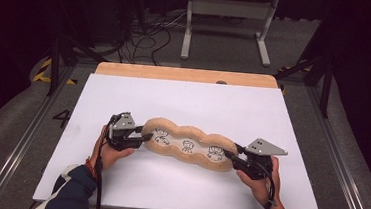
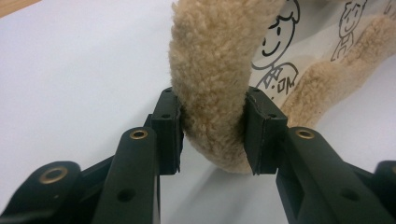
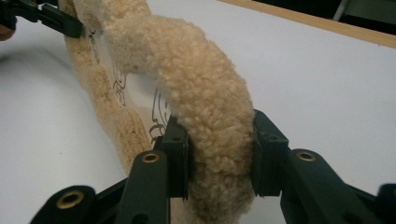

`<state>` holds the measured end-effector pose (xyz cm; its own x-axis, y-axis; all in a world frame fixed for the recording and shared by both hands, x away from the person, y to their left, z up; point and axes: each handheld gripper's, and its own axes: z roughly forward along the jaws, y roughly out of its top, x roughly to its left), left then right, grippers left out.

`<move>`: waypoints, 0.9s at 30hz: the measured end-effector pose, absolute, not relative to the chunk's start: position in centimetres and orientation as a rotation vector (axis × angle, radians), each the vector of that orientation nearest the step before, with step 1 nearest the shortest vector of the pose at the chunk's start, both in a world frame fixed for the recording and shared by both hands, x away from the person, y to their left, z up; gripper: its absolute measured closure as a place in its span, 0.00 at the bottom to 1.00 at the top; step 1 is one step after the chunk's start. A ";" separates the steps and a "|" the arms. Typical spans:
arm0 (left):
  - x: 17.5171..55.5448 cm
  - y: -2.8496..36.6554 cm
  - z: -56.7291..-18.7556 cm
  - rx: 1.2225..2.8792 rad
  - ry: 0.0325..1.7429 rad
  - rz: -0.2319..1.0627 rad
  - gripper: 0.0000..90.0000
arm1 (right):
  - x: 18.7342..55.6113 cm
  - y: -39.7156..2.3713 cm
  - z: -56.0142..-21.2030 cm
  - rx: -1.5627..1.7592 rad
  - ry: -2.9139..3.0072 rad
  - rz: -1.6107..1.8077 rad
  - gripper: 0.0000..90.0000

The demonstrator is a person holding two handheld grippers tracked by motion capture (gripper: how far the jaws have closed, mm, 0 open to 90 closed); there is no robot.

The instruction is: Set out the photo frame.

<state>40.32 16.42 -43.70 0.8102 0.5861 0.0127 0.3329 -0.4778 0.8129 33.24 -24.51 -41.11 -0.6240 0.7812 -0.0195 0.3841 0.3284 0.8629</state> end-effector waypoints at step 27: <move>38.6 16.8 -43.4 2.095 0.633 0.390 0.70 | 34.3 -25.3 -42.0 1.077 2.169 1.251 0.71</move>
<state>38.64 16.81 -43.39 0.8202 0.5708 0.0391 0.2920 -0.4764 0.8293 34.33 -25.27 -42.03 -0.6159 0.7874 0.0263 0.4171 0.2976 0.8588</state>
